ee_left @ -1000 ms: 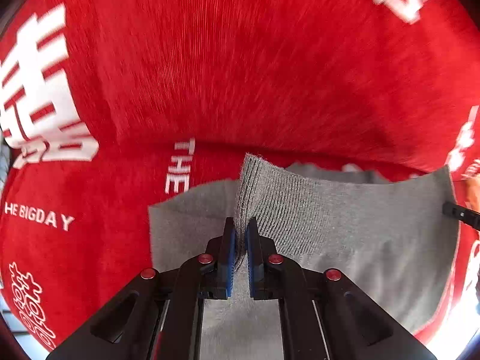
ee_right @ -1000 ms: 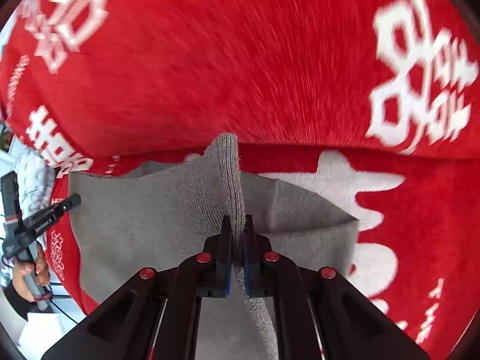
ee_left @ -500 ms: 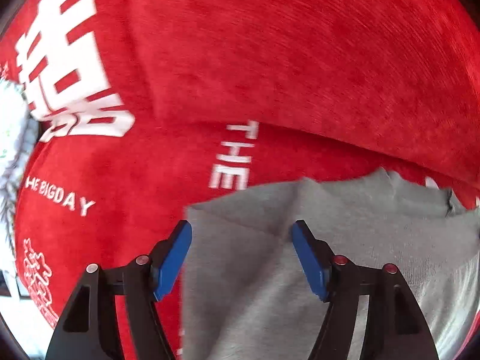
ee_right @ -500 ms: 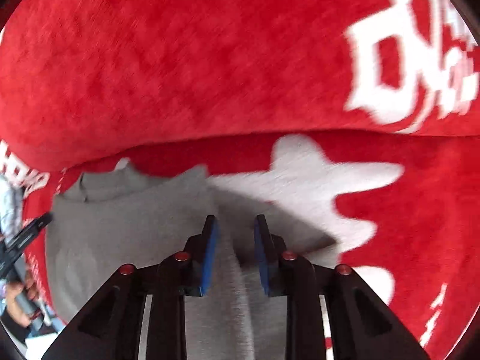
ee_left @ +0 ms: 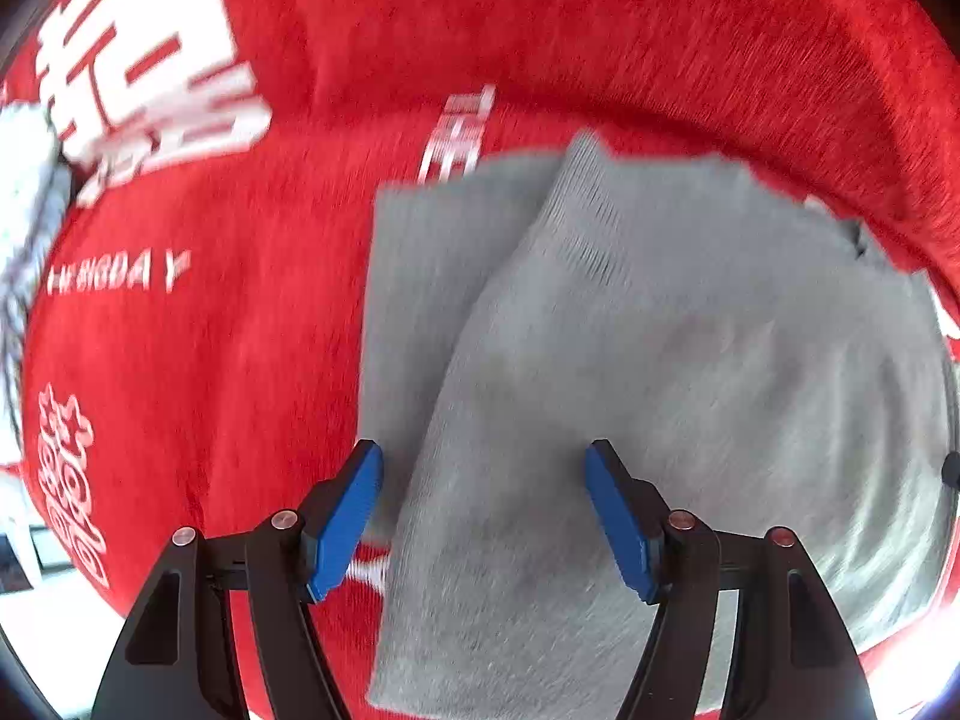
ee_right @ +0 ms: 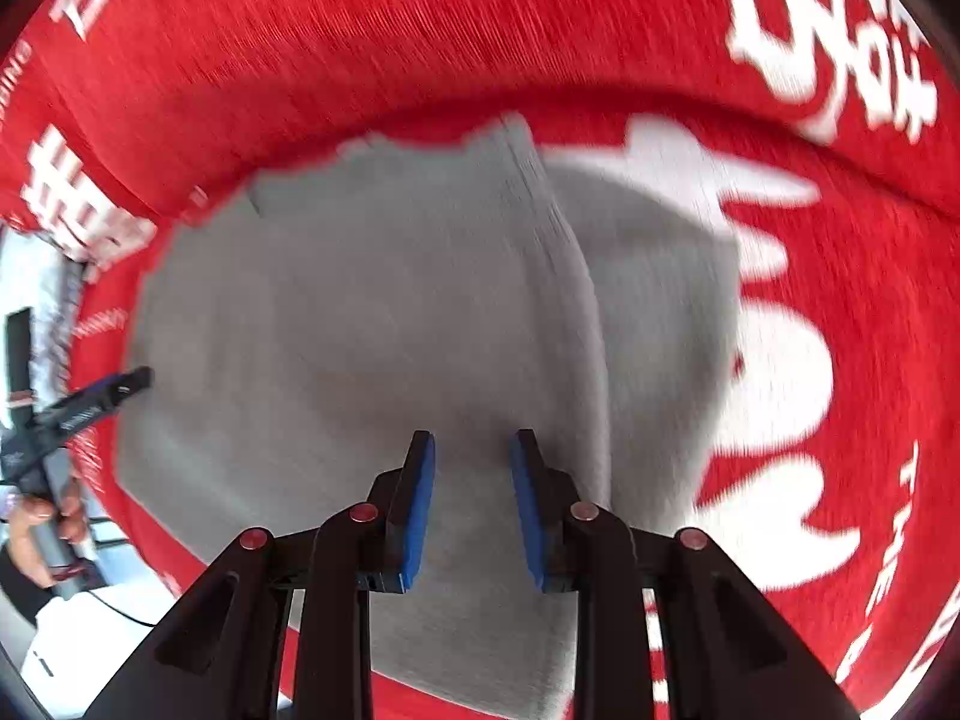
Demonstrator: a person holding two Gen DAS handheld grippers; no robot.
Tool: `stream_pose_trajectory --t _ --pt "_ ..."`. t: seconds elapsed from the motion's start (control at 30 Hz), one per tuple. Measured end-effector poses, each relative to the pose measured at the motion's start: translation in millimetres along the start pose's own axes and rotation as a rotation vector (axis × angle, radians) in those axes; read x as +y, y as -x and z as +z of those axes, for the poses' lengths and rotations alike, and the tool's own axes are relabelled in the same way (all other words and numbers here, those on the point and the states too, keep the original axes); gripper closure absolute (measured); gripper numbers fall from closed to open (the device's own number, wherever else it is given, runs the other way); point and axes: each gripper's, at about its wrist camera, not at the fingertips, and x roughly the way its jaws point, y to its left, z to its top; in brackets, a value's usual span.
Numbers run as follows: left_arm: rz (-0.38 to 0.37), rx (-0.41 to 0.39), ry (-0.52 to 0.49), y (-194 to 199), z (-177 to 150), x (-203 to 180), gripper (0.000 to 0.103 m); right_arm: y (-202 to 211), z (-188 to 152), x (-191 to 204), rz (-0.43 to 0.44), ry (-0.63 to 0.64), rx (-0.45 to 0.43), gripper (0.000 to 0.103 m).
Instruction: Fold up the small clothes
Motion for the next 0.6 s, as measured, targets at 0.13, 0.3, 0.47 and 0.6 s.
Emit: stream_pose_trajectory --t 0.13,0.3,0.47,0.6 --pt "0.02 -0.009 0.011 4 -15 18 0.016 15 -13 -14 -0.004 -0.079 -0.031 0.074" --pt "-0.04 0.025 0.008 10 -23 43 0.016 38 -30 -8 0.169 -0.158 -0.051 0.06" --pt "-0.172 0.077 -0.063 17 -37 47 0.016 22 -79 60 0.438 -0.214 0.028 0.045" --pt "-0.268 0.101 -0.142 19 -47 40 0.016 -38 -125 107 0.572 -0.416 0.158 0.044"
